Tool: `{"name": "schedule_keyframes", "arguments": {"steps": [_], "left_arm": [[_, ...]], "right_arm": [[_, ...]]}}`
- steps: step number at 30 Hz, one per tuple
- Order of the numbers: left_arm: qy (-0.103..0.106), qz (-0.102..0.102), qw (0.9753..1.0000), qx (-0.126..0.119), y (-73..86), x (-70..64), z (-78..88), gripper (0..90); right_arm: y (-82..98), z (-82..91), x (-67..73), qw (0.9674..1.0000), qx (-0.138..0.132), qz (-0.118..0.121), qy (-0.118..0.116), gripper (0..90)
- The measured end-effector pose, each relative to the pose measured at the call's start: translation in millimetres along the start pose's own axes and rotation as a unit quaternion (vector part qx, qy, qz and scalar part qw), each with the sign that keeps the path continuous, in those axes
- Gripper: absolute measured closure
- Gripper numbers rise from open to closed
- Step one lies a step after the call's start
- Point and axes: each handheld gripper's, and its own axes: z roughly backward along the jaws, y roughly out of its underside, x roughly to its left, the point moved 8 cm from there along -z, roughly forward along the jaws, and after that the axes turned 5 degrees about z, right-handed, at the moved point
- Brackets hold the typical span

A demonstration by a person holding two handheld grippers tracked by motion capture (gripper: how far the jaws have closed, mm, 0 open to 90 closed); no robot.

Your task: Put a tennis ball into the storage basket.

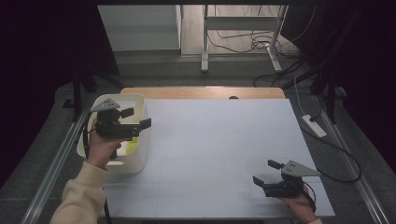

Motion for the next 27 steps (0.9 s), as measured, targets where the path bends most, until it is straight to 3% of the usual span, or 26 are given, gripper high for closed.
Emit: {"name": "schedule_keyframes", "arguments": {"steps": [4, 15, 27], "left_arm": [[0.021, 0.000, 0.9998, -0.001, 2.1, -12.8, -0.6, 10.6], [0.032, -0.013, 0.9994, 0.002, 12.4, -31.0, -4.4, 12.0], [0.069, -0.025, 0.9973, -0.003, 32.9, -53.9, -3.0, 12.8]], "right_arm": [[-0.1, 0.0, 0.4, 1.0000, 0.000, 0.001, 0.000, 9.1], [-1.0, -0.1, 1.5, 1.0000, 0.000, 0.005, -0.001, 9.1], [-1.9, -0.1, 3.1, 0.9999, -0.001, 0.011, -0.001, 9.2]]}}
